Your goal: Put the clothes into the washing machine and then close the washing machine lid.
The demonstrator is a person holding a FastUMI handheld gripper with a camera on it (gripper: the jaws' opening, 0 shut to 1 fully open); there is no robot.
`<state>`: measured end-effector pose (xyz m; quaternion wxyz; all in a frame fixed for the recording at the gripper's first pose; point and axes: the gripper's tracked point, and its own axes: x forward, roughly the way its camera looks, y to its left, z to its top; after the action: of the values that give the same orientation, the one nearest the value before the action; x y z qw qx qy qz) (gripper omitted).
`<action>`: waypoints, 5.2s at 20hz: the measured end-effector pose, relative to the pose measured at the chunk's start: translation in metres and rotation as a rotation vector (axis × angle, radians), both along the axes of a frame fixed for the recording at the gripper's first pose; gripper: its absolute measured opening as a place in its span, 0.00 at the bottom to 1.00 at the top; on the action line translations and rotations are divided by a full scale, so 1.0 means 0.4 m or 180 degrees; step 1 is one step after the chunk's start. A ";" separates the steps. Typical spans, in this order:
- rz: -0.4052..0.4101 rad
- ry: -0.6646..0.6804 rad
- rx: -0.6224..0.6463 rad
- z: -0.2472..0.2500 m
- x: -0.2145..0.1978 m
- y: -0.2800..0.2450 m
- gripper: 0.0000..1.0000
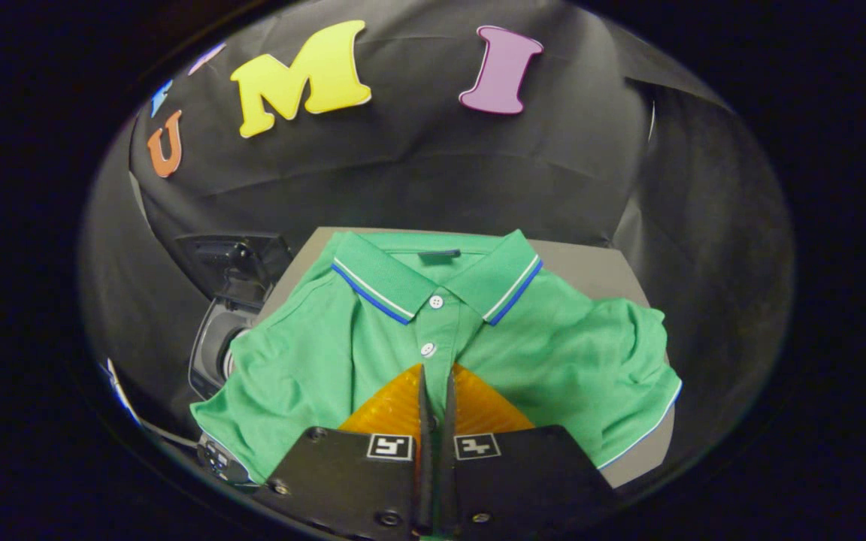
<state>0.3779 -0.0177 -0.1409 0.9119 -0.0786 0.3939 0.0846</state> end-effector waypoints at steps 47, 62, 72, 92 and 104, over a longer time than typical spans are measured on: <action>0.1566 0.0163 0.0498 -0.071 -0.100 1.139 0.05; 0.0592 0.0650 0.0085 -0.507 0.031 1.069 0.05; 0.0130 0.0750 -0.0066 -0.636 0.073 1.017 0.05; 0.0833 0.0064 -0.0207 -0.446 0.087 1.104 0.82; 0.0843 -0.0544 0.0695 0.113 0.159 1.210 0.81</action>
<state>0.4415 0.4665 -0.0956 0.9260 -0.0373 0.2898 0.2390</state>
